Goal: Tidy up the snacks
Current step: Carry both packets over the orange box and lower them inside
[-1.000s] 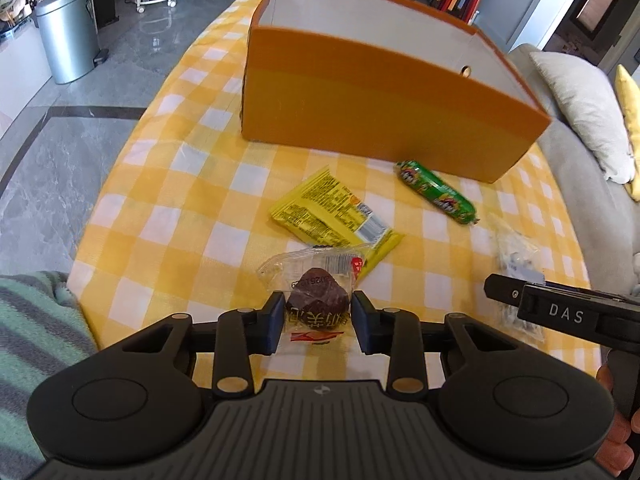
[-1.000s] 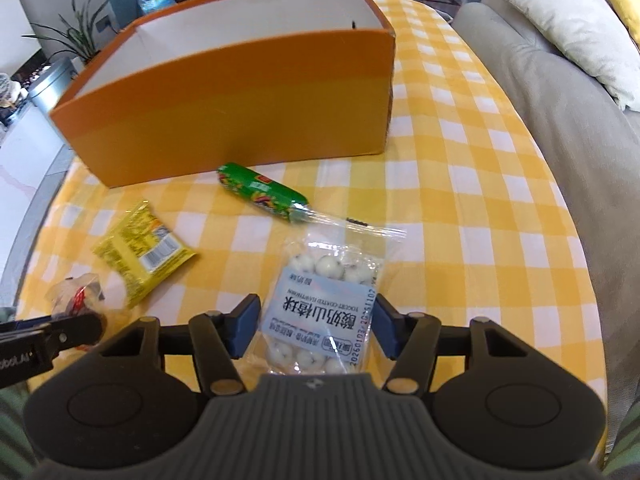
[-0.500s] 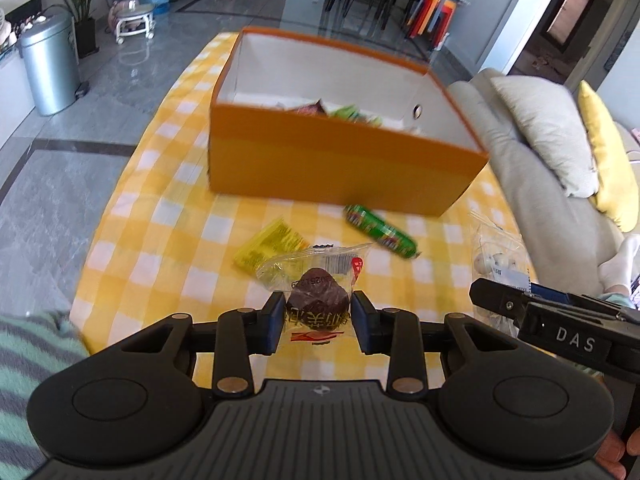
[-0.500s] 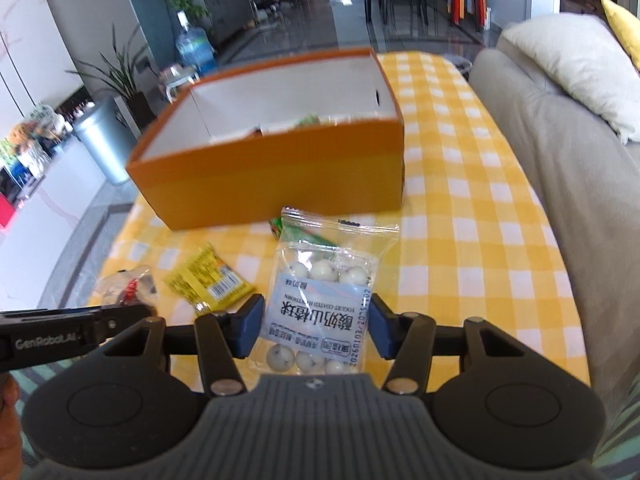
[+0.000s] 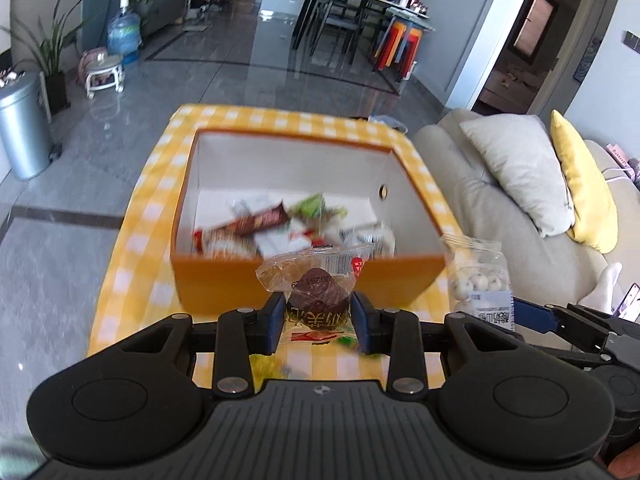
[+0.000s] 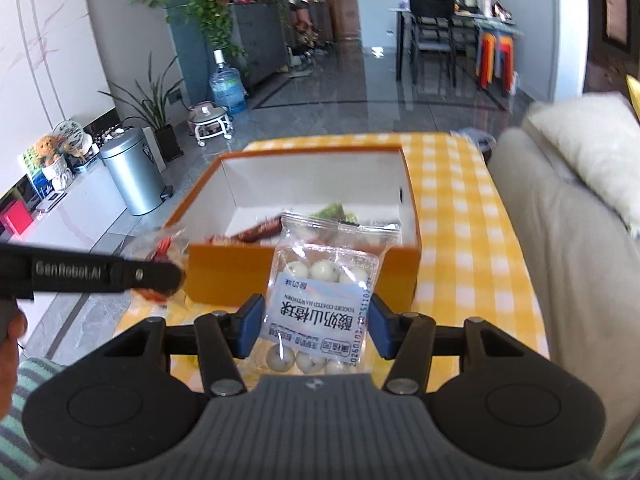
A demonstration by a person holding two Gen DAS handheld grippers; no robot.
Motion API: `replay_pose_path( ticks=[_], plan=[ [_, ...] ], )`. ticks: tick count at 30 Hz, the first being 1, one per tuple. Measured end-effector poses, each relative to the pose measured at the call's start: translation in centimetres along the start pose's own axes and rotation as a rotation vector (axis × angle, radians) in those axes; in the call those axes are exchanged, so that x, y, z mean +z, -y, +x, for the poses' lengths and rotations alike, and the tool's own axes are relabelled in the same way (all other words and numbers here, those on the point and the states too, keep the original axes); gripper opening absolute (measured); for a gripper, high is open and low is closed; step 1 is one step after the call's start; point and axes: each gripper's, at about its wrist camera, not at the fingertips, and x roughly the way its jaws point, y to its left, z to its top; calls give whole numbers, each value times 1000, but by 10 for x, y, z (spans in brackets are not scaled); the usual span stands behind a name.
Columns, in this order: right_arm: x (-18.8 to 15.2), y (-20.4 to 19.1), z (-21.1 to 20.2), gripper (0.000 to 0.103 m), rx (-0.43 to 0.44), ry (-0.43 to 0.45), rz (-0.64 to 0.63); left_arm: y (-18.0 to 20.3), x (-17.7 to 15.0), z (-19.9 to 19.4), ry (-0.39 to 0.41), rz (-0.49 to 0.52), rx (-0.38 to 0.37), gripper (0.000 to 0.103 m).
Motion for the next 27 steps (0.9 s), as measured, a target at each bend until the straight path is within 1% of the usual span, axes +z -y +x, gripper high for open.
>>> replay_pose_path(
  ticks=[6,9,13,17,21,27],
  plan=[
    [40,4,24,53,-2,21,-54,1,37,24,-15,19,-3,39],
    [59,7,43,53,-6,21,-88,-1,53,40,-43,9,-14,39],
    [80,12,72,53,-4,-1,-131,-4,68,66,-86,16,-7,39],
    [95,17,104,53,-8,-44,-185,-8,76,98,-155,27,-4,39],
    [108,23,137,53,-22,-89,-220,-9,82,127,-205,42,23,39],
    [116,27,184,54,-37,-171,-269,-18,89,161,-270,33,46,39]
  ],
)
